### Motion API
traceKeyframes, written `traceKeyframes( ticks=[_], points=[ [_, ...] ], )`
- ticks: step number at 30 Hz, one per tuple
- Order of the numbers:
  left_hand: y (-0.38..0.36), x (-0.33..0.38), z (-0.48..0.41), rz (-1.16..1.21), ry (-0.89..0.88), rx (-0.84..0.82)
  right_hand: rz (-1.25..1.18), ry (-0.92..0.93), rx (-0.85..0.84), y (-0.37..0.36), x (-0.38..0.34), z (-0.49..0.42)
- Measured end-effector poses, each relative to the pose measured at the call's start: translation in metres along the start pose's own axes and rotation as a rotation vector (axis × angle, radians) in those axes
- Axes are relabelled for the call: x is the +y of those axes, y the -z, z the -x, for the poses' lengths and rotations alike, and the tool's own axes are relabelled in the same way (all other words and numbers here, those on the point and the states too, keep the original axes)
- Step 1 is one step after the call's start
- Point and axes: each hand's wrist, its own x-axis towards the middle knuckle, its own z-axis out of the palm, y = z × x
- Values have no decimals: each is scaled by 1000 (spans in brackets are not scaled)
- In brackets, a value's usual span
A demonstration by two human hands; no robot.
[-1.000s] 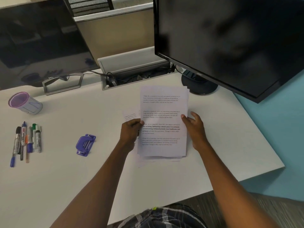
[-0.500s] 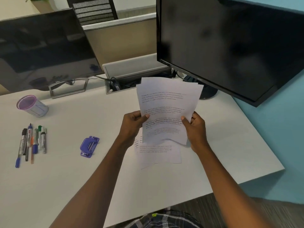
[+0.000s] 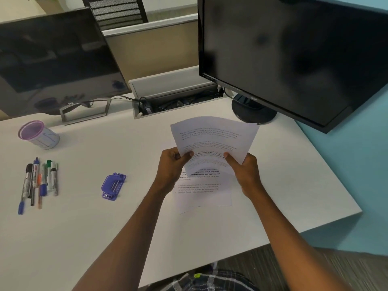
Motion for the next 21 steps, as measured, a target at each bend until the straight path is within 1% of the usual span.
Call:
traceKeyframes(
  ticks=[4,7,12,16,21],
  points=[
    [-3,-6,1,-38,26,17,-11,-22,-18,-2,0,0],
    [-3,-11,0,-39,37,42,-10,2,-10,-2,0,-1],
    [-3,-15,2,-50,30,31,-12,-25,-12,-1,5,-1],
    [-3,-15,4,-42,10,36,9,-6,-16,-1,8,-2],
    [-1,-27,6,-43,35,35,18,-31,-26,-5,15,-2]
  ],
)
